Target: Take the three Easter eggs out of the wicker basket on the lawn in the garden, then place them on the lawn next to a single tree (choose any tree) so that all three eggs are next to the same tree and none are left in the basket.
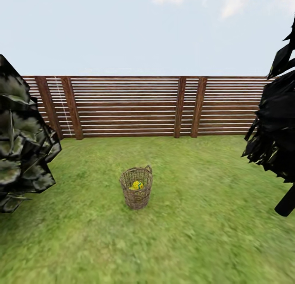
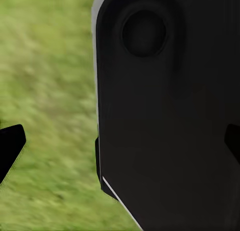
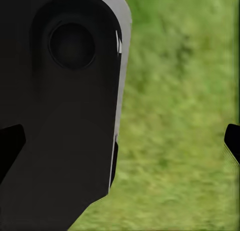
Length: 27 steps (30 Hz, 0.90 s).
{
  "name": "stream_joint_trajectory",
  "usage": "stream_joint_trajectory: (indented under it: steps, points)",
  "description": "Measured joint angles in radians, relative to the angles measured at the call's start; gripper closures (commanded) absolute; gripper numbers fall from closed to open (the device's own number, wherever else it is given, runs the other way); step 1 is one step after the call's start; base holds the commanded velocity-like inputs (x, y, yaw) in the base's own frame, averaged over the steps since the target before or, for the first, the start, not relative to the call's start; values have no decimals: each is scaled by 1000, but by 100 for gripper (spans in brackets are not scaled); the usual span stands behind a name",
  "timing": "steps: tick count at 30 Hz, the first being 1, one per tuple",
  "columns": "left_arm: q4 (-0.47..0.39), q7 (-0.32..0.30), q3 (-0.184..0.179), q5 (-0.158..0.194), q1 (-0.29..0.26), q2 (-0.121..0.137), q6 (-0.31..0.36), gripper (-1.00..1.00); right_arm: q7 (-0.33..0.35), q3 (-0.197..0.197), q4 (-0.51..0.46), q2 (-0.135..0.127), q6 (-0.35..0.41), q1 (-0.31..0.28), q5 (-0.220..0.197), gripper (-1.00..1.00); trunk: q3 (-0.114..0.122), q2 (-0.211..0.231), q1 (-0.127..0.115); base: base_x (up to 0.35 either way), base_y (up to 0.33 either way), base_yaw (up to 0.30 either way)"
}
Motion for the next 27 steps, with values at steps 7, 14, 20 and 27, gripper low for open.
stream_joint_trajectory:
  steps: [7, 14, 20, 27]
  points:
    - [2, 0, -1, -2, 0, -3, 0, -100, 0, -3, 0, -1, -1, 0, -4, -100, 0, 0, 1, 170, 0, 0]
    - [11, -1, 0, 0, 0, -2, 2, -100, 0, -4, 0, -5, -1, 0, -6, -100, 0, 0, 1, 5, 0, 0]
    - [43, 0, -1, 0, 0, 1, 5, -100, 0, -4, 0, -5, -1, 0, -7, -100, 0, 0, 1, 0, 0, 0]
    - [45, 0, -1, 0, 0, 1, 6, -100, 0, -4, 0, -5, -1, 0, -7, -100, 0, 0, 1, 0, 0, 0]
